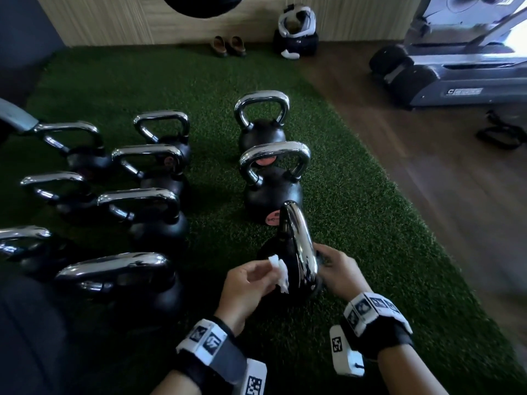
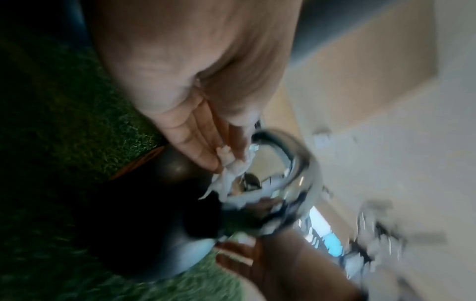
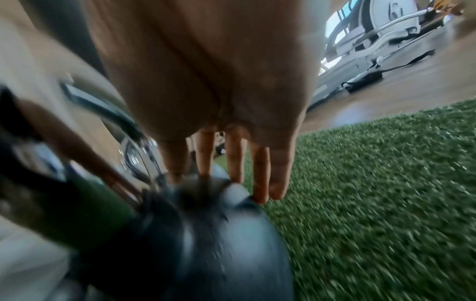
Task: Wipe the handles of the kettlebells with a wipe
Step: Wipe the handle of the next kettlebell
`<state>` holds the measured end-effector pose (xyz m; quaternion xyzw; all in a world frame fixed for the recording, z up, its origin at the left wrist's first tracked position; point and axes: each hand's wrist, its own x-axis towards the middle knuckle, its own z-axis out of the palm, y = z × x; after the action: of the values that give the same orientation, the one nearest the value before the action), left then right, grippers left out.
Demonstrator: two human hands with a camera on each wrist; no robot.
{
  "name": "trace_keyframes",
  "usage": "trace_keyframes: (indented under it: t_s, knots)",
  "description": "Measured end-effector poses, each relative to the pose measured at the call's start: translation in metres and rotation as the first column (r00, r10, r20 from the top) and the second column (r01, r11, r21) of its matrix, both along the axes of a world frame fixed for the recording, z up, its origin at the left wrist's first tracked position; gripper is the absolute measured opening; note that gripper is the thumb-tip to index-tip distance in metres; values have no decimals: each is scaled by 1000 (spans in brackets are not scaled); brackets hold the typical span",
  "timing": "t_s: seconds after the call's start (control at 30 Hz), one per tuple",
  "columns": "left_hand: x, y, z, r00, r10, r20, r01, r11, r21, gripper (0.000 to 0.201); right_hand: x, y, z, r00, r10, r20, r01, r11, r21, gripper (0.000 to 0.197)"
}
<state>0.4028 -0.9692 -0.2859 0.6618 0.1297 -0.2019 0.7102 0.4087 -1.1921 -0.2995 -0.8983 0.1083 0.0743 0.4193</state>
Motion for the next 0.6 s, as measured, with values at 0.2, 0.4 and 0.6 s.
trace_keyframes:
  t_s: [0.2, 0.4, 0.6]
  knots:
    - [15, 9, 53, 957, 74, -279, -179, 910, -374, 29, -25, 11, 83, 858, -41, 512, 54, 998, -11, 29]
    - [10, 0, 79, 945, -64, -320, -86, 898, -432, 42, -25, 39, 109, 858, 194, 476, -241, 970, 40, 48]
    - [2, -8, 70, 968, -23, -248, -67, 935, -348, 32, -26, 51, 99, 834, 115, 540, -145, 989, 13, 34]
